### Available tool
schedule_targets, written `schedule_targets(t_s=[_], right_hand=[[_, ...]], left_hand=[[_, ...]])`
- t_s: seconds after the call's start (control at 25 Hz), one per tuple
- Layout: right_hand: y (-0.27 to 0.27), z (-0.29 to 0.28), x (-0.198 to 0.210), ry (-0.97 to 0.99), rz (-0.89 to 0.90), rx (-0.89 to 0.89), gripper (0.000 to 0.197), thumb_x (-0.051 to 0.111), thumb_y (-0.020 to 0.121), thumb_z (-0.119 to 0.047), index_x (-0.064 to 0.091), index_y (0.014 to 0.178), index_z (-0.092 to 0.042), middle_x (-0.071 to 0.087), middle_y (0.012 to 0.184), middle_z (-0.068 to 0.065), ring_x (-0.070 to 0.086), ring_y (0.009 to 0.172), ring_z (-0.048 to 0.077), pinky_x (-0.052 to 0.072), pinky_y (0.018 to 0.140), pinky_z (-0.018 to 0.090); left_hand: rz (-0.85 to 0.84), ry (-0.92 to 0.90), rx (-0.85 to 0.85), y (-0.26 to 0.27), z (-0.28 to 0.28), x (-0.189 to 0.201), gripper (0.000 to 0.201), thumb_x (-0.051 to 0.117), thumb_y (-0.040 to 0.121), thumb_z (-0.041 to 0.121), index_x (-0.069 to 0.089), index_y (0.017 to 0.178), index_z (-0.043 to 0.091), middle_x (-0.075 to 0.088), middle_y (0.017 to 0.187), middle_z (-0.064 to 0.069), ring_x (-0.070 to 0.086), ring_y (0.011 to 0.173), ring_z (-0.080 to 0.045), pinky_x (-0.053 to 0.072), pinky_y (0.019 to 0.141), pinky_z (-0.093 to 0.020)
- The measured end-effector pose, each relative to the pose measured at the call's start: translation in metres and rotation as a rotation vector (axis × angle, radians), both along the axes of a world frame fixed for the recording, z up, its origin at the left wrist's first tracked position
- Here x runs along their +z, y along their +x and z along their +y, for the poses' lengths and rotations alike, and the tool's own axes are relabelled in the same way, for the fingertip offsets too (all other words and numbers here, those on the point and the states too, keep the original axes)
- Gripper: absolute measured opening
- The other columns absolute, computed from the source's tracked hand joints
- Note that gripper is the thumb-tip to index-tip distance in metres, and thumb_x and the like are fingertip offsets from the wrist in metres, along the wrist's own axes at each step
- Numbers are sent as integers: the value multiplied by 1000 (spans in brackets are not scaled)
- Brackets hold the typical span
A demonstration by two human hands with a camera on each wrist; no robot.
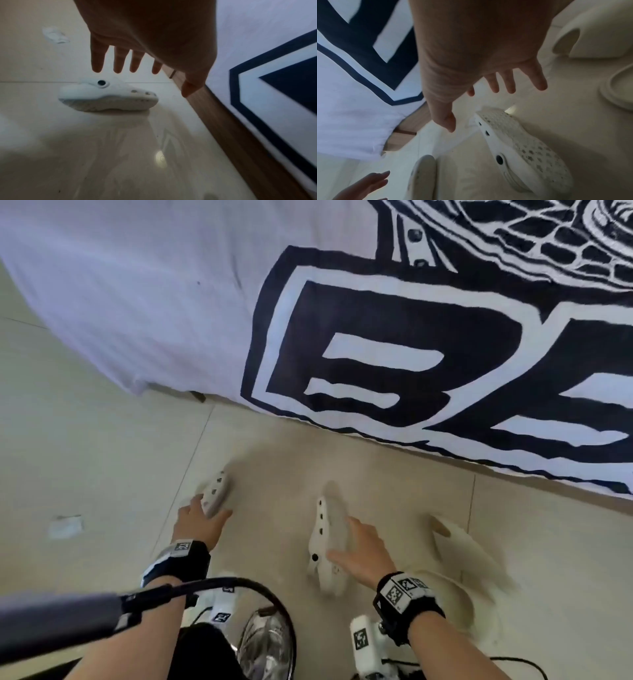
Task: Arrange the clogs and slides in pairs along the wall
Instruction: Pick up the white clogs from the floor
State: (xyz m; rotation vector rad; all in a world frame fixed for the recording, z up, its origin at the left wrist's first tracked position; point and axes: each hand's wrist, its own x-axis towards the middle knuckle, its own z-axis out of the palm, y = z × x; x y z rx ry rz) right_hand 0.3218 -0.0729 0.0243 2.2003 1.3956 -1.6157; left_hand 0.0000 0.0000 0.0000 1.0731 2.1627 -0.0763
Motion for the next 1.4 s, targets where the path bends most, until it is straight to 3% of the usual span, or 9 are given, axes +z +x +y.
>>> schedule_targets(t_s=[0.2,0.4,0.68,0.84,0.96,1.08,1.16,1.28,1.4], right_hand=[[-23,2,-75,-32,11,-6,113,74,71,-53,3,158,-38,2,166,6,19,148,37,33,113,46],[-43,-6,-114,35,-28,-97,122,80,66,-49,-1,157,-38,-9,166,7,14,149,39,34,112,49],[-46,-15,-141,32,-13,-188,128,84,64,-45,-2,158,-35,6,162,11,26,144,41,31,115,47],[-40,-18,-151,11,52,-270,126,81,57,-54,3,156,-42,21,152,10,43,133,37,39,111,47],[-28,-21,-154,-22,103,-295,130,81,53,-61,3,155,-46,31,146,11,49,128,36,42,109,46],[-14,-21,-147,-67,154,-354,132,85,51,-56,7,156,-44,39,147,11,51,127,34,46,105,44],[-3,-15,-138,-66,281,-461,125,90,57,-43,14,157,-37,43,149,12,57,122,30,51,96,41],[16,-8,-110,-72,538,-689,106,89,70,-20,26,154,-35,64,128,17,71,100,32,59,77,43],[45,-14,-74,-100,907,-979,83,83,68,-13,48,142,-26,67,124,26,70,94,41,59,75,49]], left_hand=[[181,57,84,-21,-14,-69,85,65,80,55,28,151,24,32,151,-17,35,133,-42,36,103,-56],[275,201,167,-25,-12,-90,79,69,74,53,36,143,34,33,149,-12,33,133,-38,34,103,-56],[282,154,280,-38,-4,-97,63,56,78,57,48,131,23,42,134,-16,39,121,-38,39,95,-51],[69,135,492,-39,-3,-89,61,57,75,64,40,121,28,57,101,-22,57,78,-36,46,79,-44],[59,132,470,-36,-9,-80,75,64,70,61,33,132,33,60,98,-17,61,93,-41,44,92,-48],[-57,166,415,-28,-15,-74,81,71,65,44,42,139,33,65,103,-13,61,101,-38,49,90,-42],[-115,173,364,-14,-12,-78,75,75,65,37,53,137,28,69,102,-9,65,99,-34,51,93,-42],[-205,282,422,32,1,-76,57,80,69,31,68,123,21,69,92,-4,71,81,-30,53,92,-41],[-333,364,539,93,11,-70,40,77,78,27,72,116,21,70,96,-4,72,81,-28,55,91,-36]])
